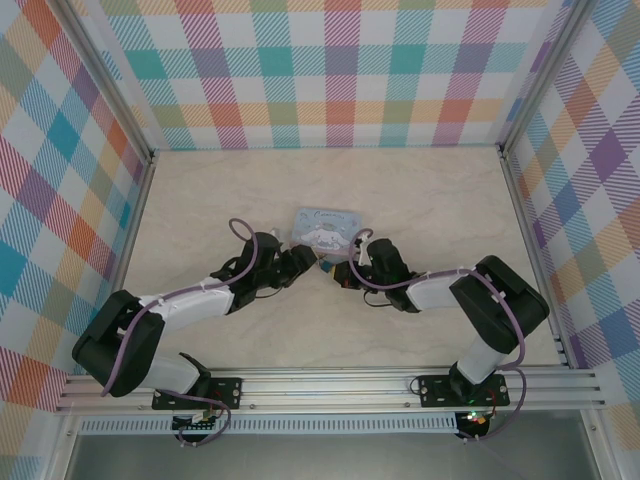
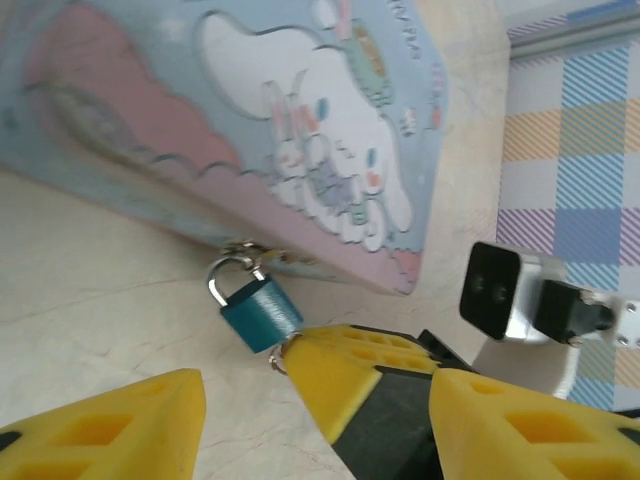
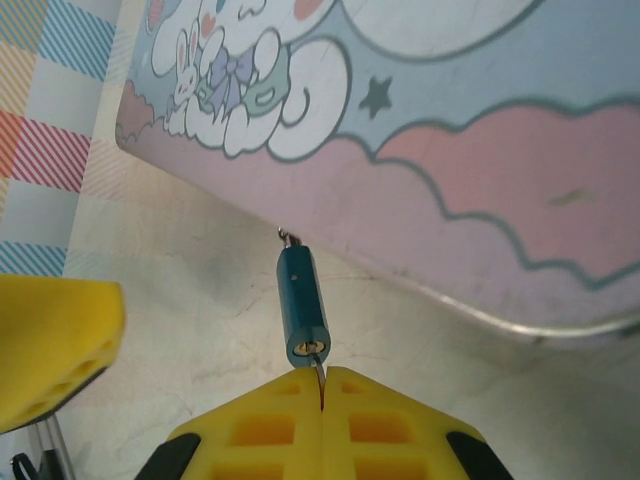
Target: Unlock the padlock with the key
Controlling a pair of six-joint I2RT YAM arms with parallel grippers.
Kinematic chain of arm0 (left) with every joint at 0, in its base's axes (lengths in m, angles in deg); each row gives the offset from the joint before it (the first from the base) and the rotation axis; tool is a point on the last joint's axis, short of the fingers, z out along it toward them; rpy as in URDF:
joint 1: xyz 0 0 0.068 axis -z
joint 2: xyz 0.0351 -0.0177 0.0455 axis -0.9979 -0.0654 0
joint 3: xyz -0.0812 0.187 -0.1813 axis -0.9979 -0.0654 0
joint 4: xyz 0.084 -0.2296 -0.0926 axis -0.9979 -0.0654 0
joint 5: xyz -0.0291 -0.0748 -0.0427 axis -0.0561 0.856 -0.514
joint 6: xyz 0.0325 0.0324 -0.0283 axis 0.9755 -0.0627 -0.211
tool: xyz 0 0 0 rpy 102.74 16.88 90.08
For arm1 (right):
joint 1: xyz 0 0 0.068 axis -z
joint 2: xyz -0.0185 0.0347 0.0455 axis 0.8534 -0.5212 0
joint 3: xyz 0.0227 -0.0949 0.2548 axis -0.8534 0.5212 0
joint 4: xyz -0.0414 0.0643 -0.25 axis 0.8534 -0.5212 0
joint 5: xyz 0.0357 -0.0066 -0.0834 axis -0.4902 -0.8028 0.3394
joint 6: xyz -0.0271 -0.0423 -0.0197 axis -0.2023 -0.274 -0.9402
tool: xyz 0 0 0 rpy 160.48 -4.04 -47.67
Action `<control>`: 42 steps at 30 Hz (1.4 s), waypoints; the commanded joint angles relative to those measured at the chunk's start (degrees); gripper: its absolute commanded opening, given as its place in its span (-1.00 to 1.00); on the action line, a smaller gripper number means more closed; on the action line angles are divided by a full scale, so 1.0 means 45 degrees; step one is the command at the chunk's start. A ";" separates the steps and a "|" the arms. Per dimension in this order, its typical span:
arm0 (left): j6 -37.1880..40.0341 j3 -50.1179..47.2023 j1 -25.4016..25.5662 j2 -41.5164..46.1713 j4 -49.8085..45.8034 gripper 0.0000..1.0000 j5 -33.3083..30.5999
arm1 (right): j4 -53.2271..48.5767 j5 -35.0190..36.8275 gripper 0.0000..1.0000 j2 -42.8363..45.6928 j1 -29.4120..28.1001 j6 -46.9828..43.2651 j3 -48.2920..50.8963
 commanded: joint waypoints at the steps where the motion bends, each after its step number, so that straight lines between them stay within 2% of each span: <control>1: -0.1029 -0.0674 -0.0083 0.0180 0.0911 0.11 0.0030 | -0.0196 -0.0167 -1.00 -0.0156 -0.0336 0.0891 -0.0116; 8: -0.1792 -0.1211 0.0004 -0.0420 0.2143 0.00 0.0200 | 0.0166 0.0013 -1.00 -0.0134 -0.0556 0.2555 0.0227; 13: -0.2321 -0.1237 0.0226 -0.1327 0.3278 -0.06 0.0456 | -0.0340 0.0451 -1.00 0.0263 -0.0688 0.2861 0.0359; 22: -0.2973 -0.1048 0.0734 -0.2885 0.5060 -0.14 0.0442 | -0.0085 0.0251 -1.00 0.0148 -0.0749 0.3336 0.0524; 42: -0.3253 -0.0481 0.1020 -0.3842 0.5890 -0.33 0.0238 | 0.0057 0.0221 -1.00 0.0223 -0.0748 0.3490 0.0425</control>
